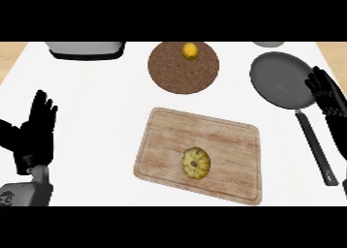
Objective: Pick the squash from the cutting board and place it in the pan
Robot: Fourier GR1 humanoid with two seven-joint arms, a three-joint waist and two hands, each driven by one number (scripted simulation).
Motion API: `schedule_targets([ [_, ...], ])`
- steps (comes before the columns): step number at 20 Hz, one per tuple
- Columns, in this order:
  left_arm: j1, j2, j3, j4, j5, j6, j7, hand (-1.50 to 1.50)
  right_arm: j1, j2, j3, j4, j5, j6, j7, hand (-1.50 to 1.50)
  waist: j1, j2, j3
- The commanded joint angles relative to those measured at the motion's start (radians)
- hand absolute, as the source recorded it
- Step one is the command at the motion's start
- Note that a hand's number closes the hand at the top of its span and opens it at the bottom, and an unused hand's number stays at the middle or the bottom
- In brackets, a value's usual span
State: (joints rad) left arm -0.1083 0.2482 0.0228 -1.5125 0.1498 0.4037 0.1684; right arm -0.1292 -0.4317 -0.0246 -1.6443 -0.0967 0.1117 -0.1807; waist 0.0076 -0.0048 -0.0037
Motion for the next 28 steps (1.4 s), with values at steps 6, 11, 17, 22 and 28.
schedule_targets([
  [6,0.138,-0.127,-0.081,0.087,0.085,-0.110,-0.028,0.00,-0.042,0.176,0.416,-0.129,0.302,-0.086,0.243,1.50,0.024,0.004,-0.002],
  [11,0.157,-0.141,-0.092,0.073,0.088,-0.100,-0.006,0.00,0.171,0.103,0.529,-0.251,0.731,-0.351,-0.018,-1.50,-0.054,-0.019,0.003],
  [17,0.198,-0.125,-0.074,0.070,0.100,-0.136,-0.053,0.00,0.421,0.180,0.719,-0.210,1.148,-0.670,0.010,-1.50,-0.053,-0.011,0.002],
  [22,0.187,-0.147,-0.094,0.049,0.099,-0.133,-0.039,0.00,0.480,0.358,0.802,-0.185,1.538,-0.697,0.242,-1.50,-0.029,-0.002,0.001],
  [28,0.199,-0.125,-0.096,0.044,0.100,-0.173,-0.043,0.00,0.299,0.429,0.921,-0.181,1.755,-0.456,0.666,-1.50,-0.007,0.002,0.002],
])
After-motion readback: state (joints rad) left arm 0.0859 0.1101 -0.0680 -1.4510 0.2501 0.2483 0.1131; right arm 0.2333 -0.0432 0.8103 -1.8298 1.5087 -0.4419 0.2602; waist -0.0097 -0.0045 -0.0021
